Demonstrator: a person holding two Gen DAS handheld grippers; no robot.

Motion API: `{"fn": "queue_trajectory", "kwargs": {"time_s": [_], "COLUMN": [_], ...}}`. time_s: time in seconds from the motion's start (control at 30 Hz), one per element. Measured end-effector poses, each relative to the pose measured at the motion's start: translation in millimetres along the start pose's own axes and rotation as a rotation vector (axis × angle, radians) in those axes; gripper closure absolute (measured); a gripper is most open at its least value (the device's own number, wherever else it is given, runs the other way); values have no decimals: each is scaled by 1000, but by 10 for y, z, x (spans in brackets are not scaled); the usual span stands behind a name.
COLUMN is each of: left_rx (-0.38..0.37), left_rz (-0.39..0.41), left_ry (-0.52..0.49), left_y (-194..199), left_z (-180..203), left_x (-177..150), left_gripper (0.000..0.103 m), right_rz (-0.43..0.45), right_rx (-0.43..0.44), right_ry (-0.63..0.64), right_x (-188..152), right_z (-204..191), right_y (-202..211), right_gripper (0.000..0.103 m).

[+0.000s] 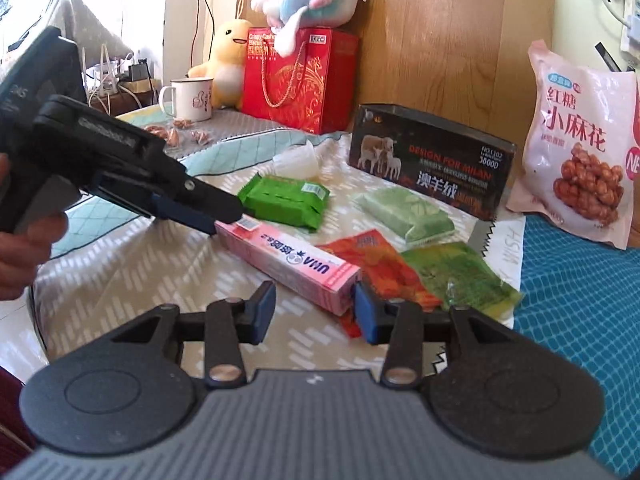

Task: Organize snacks
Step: 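Move the left gripper to the pink candy box and grasp it, then carry the pink candy box into the black tin box and release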

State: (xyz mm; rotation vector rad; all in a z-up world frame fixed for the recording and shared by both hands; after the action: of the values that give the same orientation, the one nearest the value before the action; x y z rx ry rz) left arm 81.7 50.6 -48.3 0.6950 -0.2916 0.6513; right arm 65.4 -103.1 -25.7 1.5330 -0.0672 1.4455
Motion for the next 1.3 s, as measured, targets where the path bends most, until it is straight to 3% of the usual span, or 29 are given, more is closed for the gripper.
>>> {"fn": "queue_trajectory", "kwargs": {"time_s": [0.23,0.43,0.6,0.87,1.1,1.3], "left_rx": [18,-38,-38,-61,-39,28], "left_rz": [10,13,75,140,158,125], "left_ry": [-28,-33,-95,-137,-78,-67], "left_y": [19,99,-6,-358,-915,-1420], "left_z": [6,222,523,860,832,674], "left_x": [-16,102,470,1208,1885,1975], "left_gripper": [58,58,58,58,58,59], "right_rz": [-2,104,142,202,217,154], "right_rx": [12,-16,-74,-143,-199,-217], "right_ry": [-9,-20,-38,-172,-219,-278], "right_x": [26,309,507,798,1005,865], "right_z": [-23,173,492,1167,1645,1985], "right_y": [-51,215,111,-248,-747,-1199], "right_gripper": [58,61,62,62,62,58]}}
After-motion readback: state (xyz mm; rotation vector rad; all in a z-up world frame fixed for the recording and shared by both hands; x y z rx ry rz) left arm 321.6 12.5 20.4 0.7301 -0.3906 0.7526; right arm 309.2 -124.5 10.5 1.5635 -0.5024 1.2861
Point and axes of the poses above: each gripper's, at about its wrist camera, not at the fingertips, and y roughly against the way its jaws point, z to its right, x to its top, the point moved 10 cm from there along -y, roughly the way its jaws point, and after that the axes turned 12 degrees about y, right-handed, at the moved point
